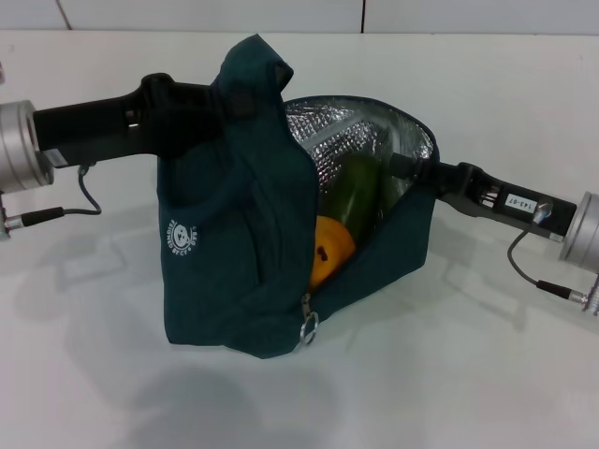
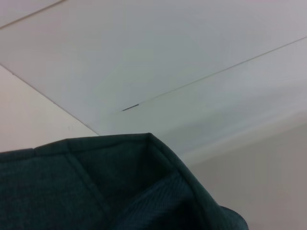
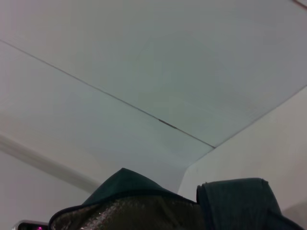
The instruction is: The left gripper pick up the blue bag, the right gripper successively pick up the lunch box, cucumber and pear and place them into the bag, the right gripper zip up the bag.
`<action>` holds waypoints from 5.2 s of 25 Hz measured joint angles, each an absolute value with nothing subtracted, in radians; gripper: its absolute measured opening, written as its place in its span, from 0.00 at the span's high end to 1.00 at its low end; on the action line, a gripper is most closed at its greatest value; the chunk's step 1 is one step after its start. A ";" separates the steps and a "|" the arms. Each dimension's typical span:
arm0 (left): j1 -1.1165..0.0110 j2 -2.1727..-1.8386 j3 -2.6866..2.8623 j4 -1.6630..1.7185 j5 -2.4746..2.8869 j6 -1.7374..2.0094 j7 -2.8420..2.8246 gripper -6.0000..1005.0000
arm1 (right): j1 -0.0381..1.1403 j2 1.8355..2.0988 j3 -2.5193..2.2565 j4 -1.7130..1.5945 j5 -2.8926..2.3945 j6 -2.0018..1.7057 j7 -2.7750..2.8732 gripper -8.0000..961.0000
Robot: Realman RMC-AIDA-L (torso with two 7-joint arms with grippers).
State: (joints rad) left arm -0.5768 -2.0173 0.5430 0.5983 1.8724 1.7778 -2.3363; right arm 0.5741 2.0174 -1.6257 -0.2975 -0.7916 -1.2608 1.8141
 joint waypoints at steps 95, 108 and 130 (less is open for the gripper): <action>-0.652 -2.074 0.647 0.555 1.911 1.631 -2.315 0.95 | 0.349 2.021 -1.429 -0.255 -1.181 -1.527 0.978 0.21; -0.652 -2.078 0.647 0.558 1.912 1.632 -2.314 0.95 | 0.396 2.025 -1.484 -0.259 -1.174 -1.497 0.987 0.21; -0.650 -2.076 0.647 0.555 1.911 1.634 -2.304 0.95 | 0.414 2.026 -1.547 -0.287 -1.152 -1.481 0.980 0.22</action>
State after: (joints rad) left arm -0.6502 -2.0755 0.6474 0.5551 1.9108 1.6337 -2.3040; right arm 0.4137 2.0264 -1.5473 -0.2866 -1.1520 -1.4806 0.9797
